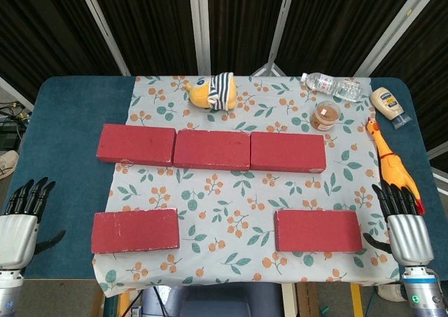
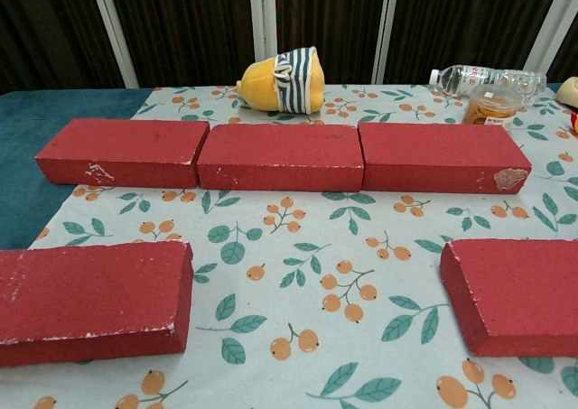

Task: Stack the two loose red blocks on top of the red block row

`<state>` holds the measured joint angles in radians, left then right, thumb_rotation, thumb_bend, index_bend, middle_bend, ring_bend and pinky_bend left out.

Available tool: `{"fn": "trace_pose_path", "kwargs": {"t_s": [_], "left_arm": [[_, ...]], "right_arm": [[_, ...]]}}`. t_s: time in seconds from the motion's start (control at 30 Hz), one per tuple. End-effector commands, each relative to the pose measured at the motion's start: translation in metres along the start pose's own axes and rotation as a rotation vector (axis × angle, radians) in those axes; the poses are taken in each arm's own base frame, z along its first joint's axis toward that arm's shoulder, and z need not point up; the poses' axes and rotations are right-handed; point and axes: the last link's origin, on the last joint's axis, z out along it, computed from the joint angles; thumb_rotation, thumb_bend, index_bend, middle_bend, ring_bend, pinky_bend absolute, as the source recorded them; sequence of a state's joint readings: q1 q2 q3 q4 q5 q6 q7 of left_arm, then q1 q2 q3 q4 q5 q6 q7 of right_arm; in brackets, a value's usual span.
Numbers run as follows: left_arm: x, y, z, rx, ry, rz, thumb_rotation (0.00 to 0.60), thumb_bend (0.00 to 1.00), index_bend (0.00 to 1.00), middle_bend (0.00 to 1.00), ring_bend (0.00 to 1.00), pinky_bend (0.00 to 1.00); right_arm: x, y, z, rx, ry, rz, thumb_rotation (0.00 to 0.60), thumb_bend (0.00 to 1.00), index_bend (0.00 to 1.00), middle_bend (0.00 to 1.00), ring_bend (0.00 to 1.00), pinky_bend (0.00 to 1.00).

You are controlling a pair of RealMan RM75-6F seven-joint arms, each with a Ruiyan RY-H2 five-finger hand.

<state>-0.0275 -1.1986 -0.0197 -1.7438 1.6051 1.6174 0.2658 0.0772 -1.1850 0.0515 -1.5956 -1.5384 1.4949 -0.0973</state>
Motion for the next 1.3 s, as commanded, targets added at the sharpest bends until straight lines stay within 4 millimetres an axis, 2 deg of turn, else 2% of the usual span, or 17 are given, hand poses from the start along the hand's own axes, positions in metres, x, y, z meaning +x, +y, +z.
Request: {"fn": "trace_pose_path", "kwargs": {"t_s": [0.03, 0.5, 0.8, 1.3], "left_arm": [[0.002, 0.0, -0.002, -0.004, 0.011, -0.004, 0.6, 0.0, 0.08, 0.04, 0.0, 0.09], [-0.001, 0.001, -0.002, -0.014, -0.008, 0.008, 0.6, 0.0, 0.08, 0.04, 0.0, 0.09], [0.001, 0.002, -0.005, -0.01, -0.008, -0.006, 0.6, 0.0, 0.08, 0.04, 0.0, 0.09], [0.0, 0.001, -0.002, -0.006, -0.018, 0.0, 0.6, 0.0, 0.08, 0.04, 0.0, 0.09]], "right_arm": [[0.0, 0.0, 0.001, -0.002, -0.001, -0.002, 0.6, 0.1, 0.0, 0.0, 0.0, 0.0], [-0.001, -0.005, -0.004, 0.017, -0.02, 0.014, 0.6, 0.1, 0.0, 0.0, 0.0, 0.0], [-0.015, -0.007, -0.016, 0.06, -0.181, -0.01, 0.6, 0.1, 0.0, 0.0, 0.0, 0.0], [-0.04, -0.017, -0.018, 0.078, -0.322, -0.073, 0.6, 0.1, 0.0, 0.0, 0.0, 0.0]]}}
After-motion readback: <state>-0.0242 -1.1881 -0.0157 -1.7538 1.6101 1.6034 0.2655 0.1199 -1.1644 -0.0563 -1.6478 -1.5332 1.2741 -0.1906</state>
